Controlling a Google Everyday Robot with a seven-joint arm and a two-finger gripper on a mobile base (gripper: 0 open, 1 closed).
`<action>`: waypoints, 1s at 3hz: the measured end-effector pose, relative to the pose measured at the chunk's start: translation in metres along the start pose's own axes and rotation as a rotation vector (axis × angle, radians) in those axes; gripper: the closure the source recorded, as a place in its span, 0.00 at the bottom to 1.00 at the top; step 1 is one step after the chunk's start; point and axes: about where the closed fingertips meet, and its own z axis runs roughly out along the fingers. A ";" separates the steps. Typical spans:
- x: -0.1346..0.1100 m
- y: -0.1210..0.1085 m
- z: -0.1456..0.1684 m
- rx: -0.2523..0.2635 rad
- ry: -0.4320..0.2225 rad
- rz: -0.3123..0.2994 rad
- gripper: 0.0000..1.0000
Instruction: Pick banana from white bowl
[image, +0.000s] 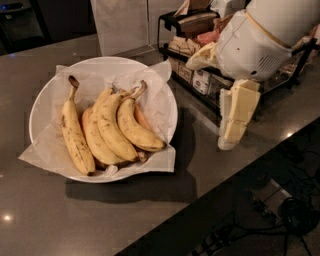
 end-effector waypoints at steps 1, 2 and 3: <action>-0.046 -0.003 0.033 -0.110 -0.062 -0.180 0.00; -0.083 -0.002 0.051 -0.163 -0.073 -0.315 0.00; -0.115 0.000 0.068 -0.200 -0.072 -0.407 0.00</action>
Offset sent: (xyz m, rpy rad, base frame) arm -0.0292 0.1357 -0.0164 -0.0177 0.0395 0.5521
